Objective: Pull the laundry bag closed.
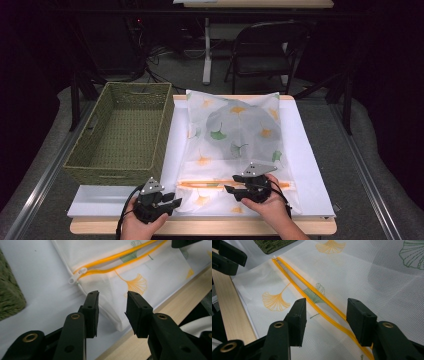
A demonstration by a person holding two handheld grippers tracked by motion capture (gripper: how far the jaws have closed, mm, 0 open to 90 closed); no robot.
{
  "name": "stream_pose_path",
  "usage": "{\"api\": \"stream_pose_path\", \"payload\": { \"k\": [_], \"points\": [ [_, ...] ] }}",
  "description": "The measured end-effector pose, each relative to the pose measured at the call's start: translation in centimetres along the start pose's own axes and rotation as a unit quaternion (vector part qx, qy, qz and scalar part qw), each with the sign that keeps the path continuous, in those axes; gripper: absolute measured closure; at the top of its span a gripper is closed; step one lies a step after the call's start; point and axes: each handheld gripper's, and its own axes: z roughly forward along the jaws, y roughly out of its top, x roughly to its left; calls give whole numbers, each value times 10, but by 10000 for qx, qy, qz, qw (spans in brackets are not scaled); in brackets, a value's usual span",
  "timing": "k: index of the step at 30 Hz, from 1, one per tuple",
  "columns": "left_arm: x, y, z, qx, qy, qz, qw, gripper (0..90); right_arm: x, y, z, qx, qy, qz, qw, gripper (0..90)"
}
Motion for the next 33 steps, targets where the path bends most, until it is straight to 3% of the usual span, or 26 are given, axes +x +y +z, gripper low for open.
{"api": "stream_pose_path", "payload": {
  "k": [4, 9, 15, 23, 26, 30, 31, 33],
  "points": [
    [5, 3, 3, -6, 84, -38, 10000, 587, 1, 0, 1, -1, 9, -30, 10000, 506],
    [10, 4, 19, 144, 208, -134, 9996, 559, 3, 1, 3, 36, 29, -35, 10000, 515],
    [17, 4, 30, 247, 172, -280, 9992, 571, 4, 1, 4, 19, 59, -66, 10000, 508],
    [20, 4, 32, 165, 255, -300, 9991, 765, 5, 1, 5, 32, 89, -64, 9999, 504],
    [17, 7, 30, 72, 335, -216, 9992, 856, 6, 1, 6, 30, 90, -72, 9999, 511],
    [13, 12, 28, -105, 317, -124, 9994, 889, 6, 1, 6, 31, 110, -60, 9999, 538],
    [9, 19, 28, -137, 280, 91, 9995, 890, 5, 2, 6, 28, 104, -70, 9999, 560],
    [4, 26, 29, -140, 238, 314, 9991, 892, 5, 2, 6, 31, 97, -84, 9999, 581]
  ]
}}
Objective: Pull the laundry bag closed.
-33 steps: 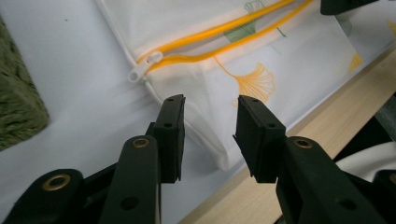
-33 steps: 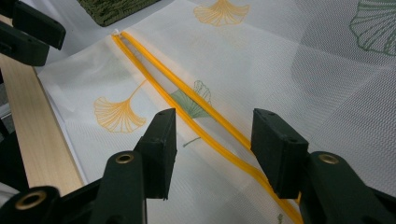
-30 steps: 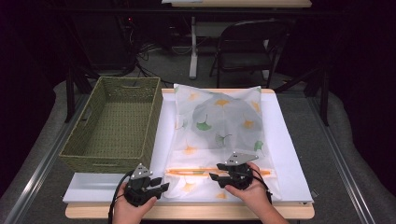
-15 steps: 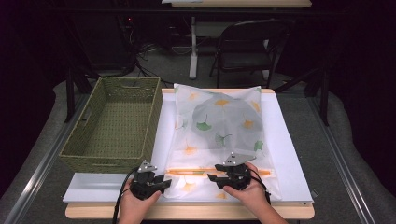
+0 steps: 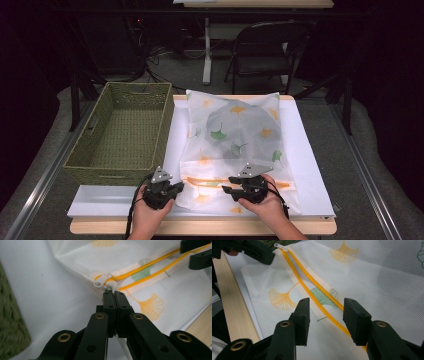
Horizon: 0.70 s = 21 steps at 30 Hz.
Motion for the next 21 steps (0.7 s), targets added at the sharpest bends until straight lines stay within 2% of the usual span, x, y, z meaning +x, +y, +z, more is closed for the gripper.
{"api": "stream_pose_path", "payload": {
  "k": [1, 2, 4, 6, 9, 11, 15, 21],
  "points": [
    [0, 0, 0, 0, 0, 0, 10000, 892, 0, 0, 0, 0, 0, 0, 10000, 581],
    [-5, 7, 3, 19, -22, 195, 9998, 892, 0, 0, 0, -1, 3, -2, 10000, 594],
    [-10, 13, 7, 57, -78, 355, 9993, 892, 0, 0, 0, 5, -10, -1, 10000, 607],
    [-13, 18, 13, 96, -243, 419, 9988, 892, 0, 0, 1, 22, -10, -16, 10000, 613],
    [-18, 20, 25, 160, -248, 567, 9980, 892, 0, 0, 2, 18, -3, -3, 10000, 636],
    [-19, 20, 31, 258, -298, 578, 9976, 893, 0, 1, 3, 11, 22, -5, 10000, 656],
    [-18, 16, 36, 290, -291, 527, 9978, 893, 2, 5, 9, -3, 121, 10, 9999, 693],
    [-13, 12, 32, 230, -409, 385, 9982, 894, 8, 16, 23, 21, 335, -56, 9994, 752]
  ]
}}
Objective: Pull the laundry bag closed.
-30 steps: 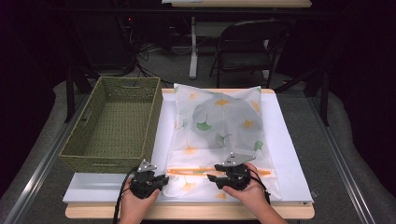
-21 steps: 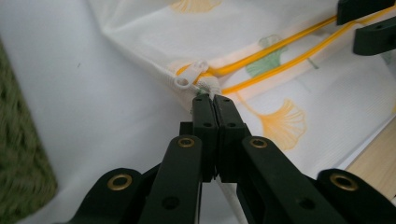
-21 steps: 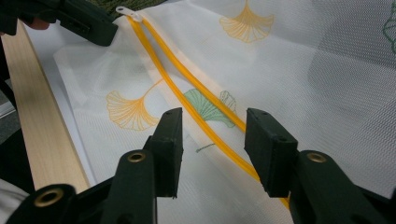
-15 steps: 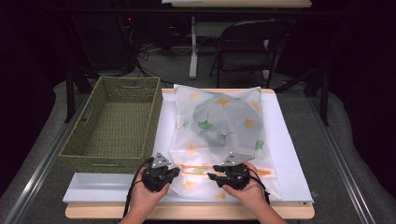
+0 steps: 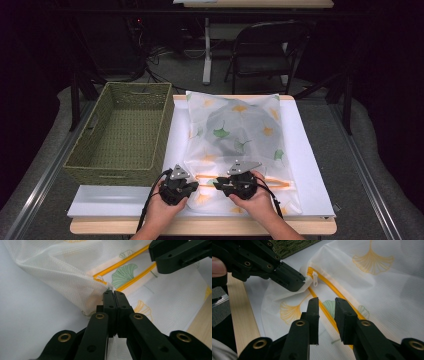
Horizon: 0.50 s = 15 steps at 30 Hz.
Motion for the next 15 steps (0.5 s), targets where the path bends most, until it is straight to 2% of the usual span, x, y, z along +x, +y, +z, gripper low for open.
{"api": "stream_pose_path", "payload": {
  "k": [3, 9, 11, 15],
  "points": [
    [2, -1, -4, -21, -27, -14, 10000, 894, 4, 5, 7, 20, 45, -69, 10000, 780],
    [3, -2, -16, -138, -30, -37, 9999, 894, 9, 13, 21, -45, 109, -197, 9997, 779],
    [3, -2, -20, -202, -84, -110, 9997, 895, 12, 17, 32, -10, 132, -274, 9995, 770],
    [5, -3, -24, -230, -161, -177, 9994, 895, 16, 20, 41, 49, 193, -378, 9991, 763]
  ]
}}
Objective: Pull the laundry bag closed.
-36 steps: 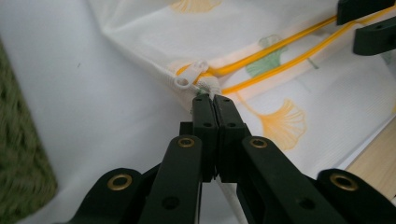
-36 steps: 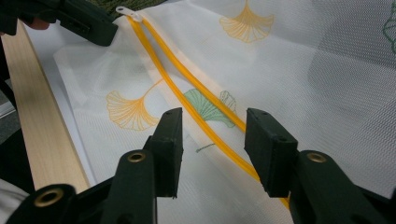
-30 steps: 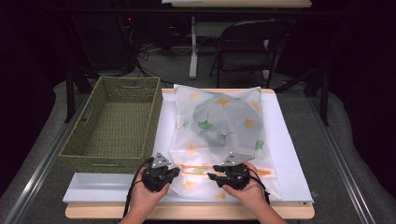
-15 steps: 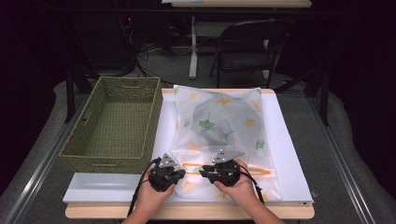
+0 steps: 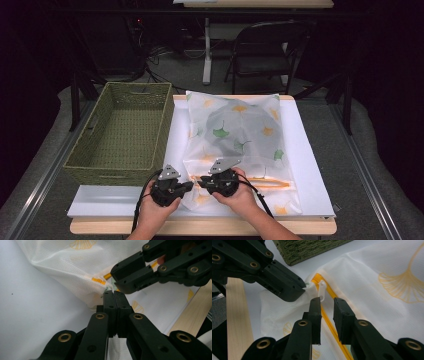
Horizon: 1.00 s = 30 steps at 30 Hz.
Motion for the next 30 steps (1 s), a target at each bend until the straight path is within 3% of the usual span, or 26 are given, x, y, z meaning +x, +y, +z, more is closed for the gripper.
{"api": "stream_pose_path", "payload": {
  "k": [10, 12, 13, 15, 21, 25, 30],
  "points": [
    [-2, -1, -3, -62, -36, -59, 10000, 896, 6, 2, 10, 25, -78, -251, 9997, 753],
    [0, -1, -4, -47, -8, -24, 10000, 896, 7, 3, 11, 8, -67, -294, 9995, 793],
    [-1, -2, -4, -74, -25, -102, 9999, 896, 8, 3, 11, -7, -65, -330, 9994, 822],
    [1, -3, -5, -41, 15, -10, 10000, 896, 8, 4, 10, -17, -157, -399, 9991, 890],
    [1, -6, -5, -53, 1, -141, 9999, 896, 5, 6, 6, -47, 99, -183, 9998, 898],
    [2, -8, -6, -15, 37, -61, 10000, 896, 2, 6, 4, -24, 284, 150, 9995, 896],
    [1, -9, -7, -5, 45, -100, 9999, 896, -5, 5, 4, -20, 542, 464, 9974, 889]
  ]
}}
